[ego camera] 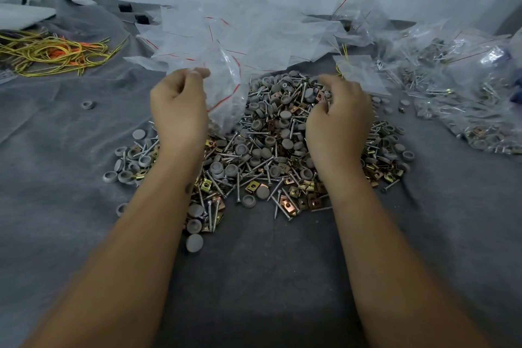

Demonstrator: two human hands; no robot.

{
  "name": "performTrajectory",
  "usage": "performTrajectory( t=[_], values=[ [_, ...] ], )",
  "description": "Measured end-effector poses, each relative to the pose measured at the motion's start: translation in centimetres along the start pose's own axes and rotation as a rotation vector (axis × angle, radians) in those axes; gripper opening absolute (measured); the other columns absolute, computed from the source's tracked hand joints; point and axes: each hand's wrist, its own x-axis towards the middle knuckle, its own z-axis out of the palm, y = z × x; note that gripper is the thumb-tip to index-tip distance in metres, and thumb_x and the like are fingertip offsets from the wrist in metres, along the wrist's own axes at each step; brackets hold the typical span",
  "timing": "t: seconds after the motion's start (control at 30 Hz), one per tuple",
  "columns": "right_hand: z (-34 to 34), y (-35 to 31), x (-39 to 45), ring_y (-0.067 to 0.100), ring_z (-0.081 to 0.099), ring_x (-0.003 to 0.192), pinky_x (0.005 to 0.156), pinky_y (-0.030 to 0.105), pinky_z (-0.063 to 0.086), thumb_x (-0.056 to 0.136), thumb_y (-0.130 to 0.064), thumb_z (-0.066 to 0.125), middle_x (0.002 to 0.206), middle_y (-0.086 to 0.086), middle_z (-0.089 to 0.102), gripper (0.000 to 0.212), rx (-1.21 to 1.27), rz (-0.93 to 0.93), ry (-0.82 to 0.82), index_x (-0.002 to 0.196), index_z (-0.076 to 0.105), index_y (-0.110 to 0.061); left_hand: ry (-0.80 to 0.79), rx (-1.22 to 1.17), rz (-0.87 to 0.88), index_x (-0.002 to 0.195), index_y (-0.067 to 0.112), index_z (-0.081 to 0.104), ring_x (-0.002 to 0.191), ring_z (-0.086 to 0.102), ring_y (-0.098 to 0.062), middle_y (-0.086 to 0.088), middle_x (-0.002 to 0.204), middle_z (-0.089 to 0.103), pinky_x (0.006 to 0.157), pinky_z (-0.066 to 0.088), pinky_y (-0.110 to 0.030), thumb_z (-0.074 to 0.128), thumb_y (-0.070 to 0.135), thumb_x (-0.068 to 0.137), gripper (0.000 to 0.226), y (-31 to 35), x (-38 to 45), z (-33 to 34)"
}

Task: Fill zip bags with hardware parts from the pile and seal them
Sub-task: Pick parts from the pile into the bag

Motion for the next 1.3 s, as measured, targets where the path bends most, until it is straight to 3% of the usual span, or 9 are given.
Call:
performTrajectory(
  t=[0.2, 0.37, 0.5, 0.6, 0.9, 1.03, 1.17, 1.23, 1.3],
  values=[
    [0.4, 0.6, -0.4, 0.026, 0.033, 0.127, 0.103, 0.041, 0.023, 0.091, -0.023, 0.053, 0.134, -0.001, 0.052, 0.044, -0.298, -0.029, -0.222, 0.135, 0.055, -0.027, 0.096, -0.133, -0.199, 0.091, 0.019, 0.075, 0.050, 0.036, -0.011, 0.014, 0.051, 0.046, 0.050, 0.034, -0.023, 0.050, 0.014, 0.093, 0.025, -0.4, 0.9, -0.4],
    [0.5, 0.7, -0.3, 0.027, 0.035, 0.126, 0.096, 0.039, 0.022, 0.091, -0.032, 0.057, 0.123, -0.001, 0.062, 0.033, -0.323, -0.023, -0.216, 0.122, 0.065, -0.025, 0.085, -0.154, -0.234, 0.078, 0.024, 0.074, 0.051, 0.038, -0.010, 0.016, 0.048, 0.044, 0.051, 0.033, -0.024, 0.053, 0.016, 0.092, 0.026, -0.3, 0.8, -0.3],
    [0.5, 0.7, -0.1, 0.028, 0.039, 0.125, 0.096, 0.039, 0.024, 0.089, -0.030, 0.059, 0.116, -0.001, 0.066, 0.028, -0.323, 0.002, -0.212, 0.116, 0.068, -0.026, 0.021, -0.123, -0.238, 0.079, 0.022, 0.073, 0.062, 0.043, -0.017, 0.001, 0.069, 0.048, 0.059, 0.036, -0.028, 0.052, 0.014, 0.092, 0.026, -0.4, 0.7, 0.0],
    [0.5, 0.8, -0.1, 0.028, 0.040, 0.124, 0.096, 0.039, 0.025, 0.089, -0.030, 0.061, 0.114, -0.002, 0.067, 0.027, -0.315, 0.007, -0.212, 0.114, 0.068, -0.026, -0.049, -0.086, -0.209, 0.080, 0.021, 0.073, 0.051, 0.043, -0.009, 0.000, 0.068, 0.050, 0.049, 0.035, -0.022, 0.050, 0.014, 0.092, 0.027, -0.5, 0.4, 0.3],
    [0.5, 0.7, -0.2, 0.025, 0.045, 0.114, 0.083, 0.034, 0.019, 0.087, -0.025, 0.064, 0.109, -0.003, 0.061, 0.007, -0.287, -0.024, -0.225, 0.091, 0.068, -0.029, -0.162, 0.003, -0.140, 0.084, 0.020, 0.073, 0.043, 0.035, -0.006, 0.008, 0.050, 0.039, 0.047, 0.032, -0.021, 0.052, 0.015, 0.093, 0.023, -0.7, 0.1, 0.8],
    [0.4, 0.5, -0.2, 0.027, 0.049, 0.107, 0.084, 0.032, 0.032, 0.087, -0.023, 0.067, 0.100, -0.002, 0.064, 0.003, -0.255, -0.108, -0.172, 0.089, 0.069, -0.025, -0.167, 0.002, -0.149, 0.085, 0.019, 0.074, 0.045, 0.035, -0.009, 0.007, 0.051, 0.039, 0.055, 0.033, -0.029, 0.053, 0.017, 0.093, 0.023, -0.6, 0.1, 0.8],
    [0.3, 0.3, -0.3, 0.024, 0.060, 0.093, 0.080, 0.043, 0.051, 0.089, -0.015, 0.065, 0.086, -0.003, 0.065, 0.006, -0.026, -0.066, -0.180, 0.094, 0.068, -0.016, -0.172, 0.011, -0.135, 0.086, 0.020, 0.073, 0.045, 0.034, -0.009, 0.003, 0.054, 0.039, 0.051, 0.032, -0.024, 0.051, 0.017, 0.094, 0.024, -0.5, -0.1, 0.7],
    [0.3, 0.2, -0.3, 0.016, 0.059, 0.093, 0.081, 0.033, 0.052, 0.091, -0.011, 0.063, 0.089, -0.005, 0.062, 0.013, 0.095, -0.017, -0.191, 0.103, 0.066, -0.017, -0.176, 0.028, -0.107, 0.086, 0.020, 0.072, 0.045, 0.033, -0.008, -0.001, 0.056, 0.039, 0.045, 0.031, -0.019, 0.050, 0.017, 0.095, 0.024, -0.3, -0.2, 0.7],
    [0.3, -0.1, -0.3, -0.002, 0.058, 0.084, 0.074, 0.011, 0.047, 0.091, -0.009, 0.062, 0.089, -0.009, 0.063, 0.014, 0.254, 0.015, -0.182, 0.099, 0.066, -0.020, -0.191, 0.056, -0.063, 0.086, 0.022, 0.071, 0.048, 0.032, -0.011, -0.008, 0.062, 0.038, 0.043, 0.028, -0.017, 0.050, 0.018, 0.097, 0.025, -0.3, -0.4, 0.7]
  ],
)
